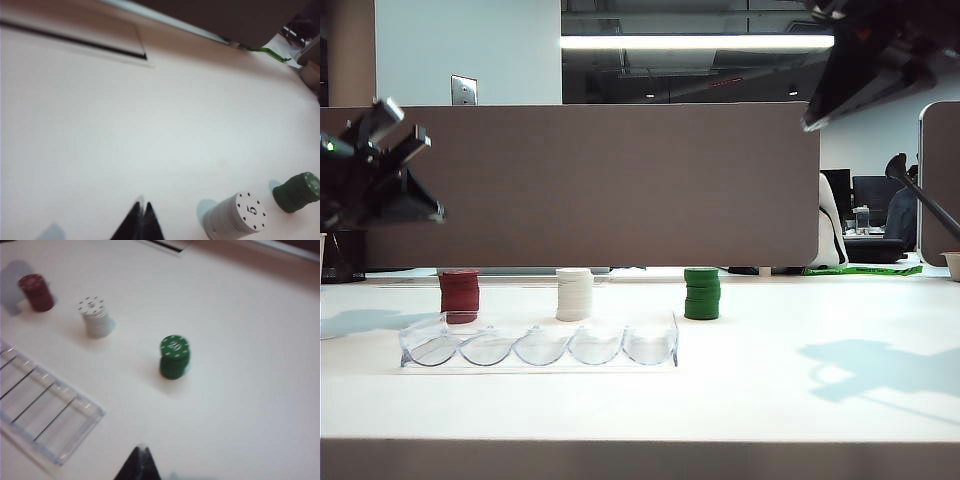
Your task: Pick up the chip in the box and place it on the pile of chips with the same color.
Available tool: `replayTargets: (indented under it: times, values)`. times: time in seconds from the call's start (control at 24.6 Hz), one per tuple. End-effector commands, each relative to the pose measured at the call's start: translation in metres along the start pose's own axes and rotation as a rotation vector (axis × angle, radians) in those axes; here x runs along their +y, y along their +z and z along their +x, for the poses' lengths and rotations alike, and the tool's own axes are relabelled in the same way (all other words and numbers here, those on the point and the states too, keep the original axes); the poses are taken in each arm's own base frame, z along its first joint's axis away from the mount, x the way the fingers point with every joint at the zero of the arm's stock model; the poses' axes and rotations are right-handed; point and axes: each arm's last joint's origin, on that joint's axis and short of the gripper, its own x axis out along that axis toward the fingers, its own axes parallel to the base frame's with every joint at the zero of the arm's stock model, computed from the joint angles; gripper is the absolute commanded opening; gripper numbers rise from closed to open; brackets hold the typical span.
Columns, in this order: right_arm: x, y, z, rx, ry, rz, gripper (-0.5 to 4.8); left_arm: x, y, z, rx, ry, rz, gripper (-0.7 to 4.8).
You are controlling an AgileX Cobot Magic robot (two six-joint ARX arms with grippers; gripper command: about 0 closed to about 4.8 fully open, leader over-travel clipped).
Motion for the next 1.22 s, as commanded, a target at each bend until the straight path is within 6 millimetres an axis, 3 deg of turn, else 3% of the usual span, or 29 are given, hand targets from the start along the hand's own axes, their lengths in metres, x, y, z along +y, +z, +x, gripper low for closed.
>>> replayTargets:
  times: [0.04,0.24,0.45,0.73,0.89,1.06,1.22]
  values:
    - [-0.003,0.011,-0.015,-0.1,-0.115,-0.002,-0.06,-0.009,0.018,-0.014,-0.068,0.023,0.171,-0.06]
    - [-0.004,0.014,-0.044,-0.198,-0.222,0.002,-0.06,-0.032,0.038,-0.05,-0.177,0.101,0.351,-0.06]
    - [-0.017,-0.015,-0.062,-0.23,-0.294,0.028,-0.06,-0.046,0.037,-0.086,-0.249,0.18,0.405,-0.06]
    - [-0.03,-0.054,-0.098,-0.381,-0.359,-0.003,-0.06,-0.069,0.014,-0.13,-0.322,0.202,0.442,-0.06]
    - [-0.027,-0.066,-0.11,-0.439,-0.393,-0.018,-0.06,-0.08,0.002,-0.146,-0.362,0.196,0.466,-0.06]
    - [-0.024,-0.079,-0.115,-0.476,-0.424,-0.025,-0.06,-0.093,-0.014,-0.166,-0.424,0.197,0.501,-0.06]
    - [-0.02,-0.097,-0.107,-0.457,-0.371,-0.02,-0.06,-0.103,-0.03,-0.185,-0.468,0.223,0.517,-0.06]
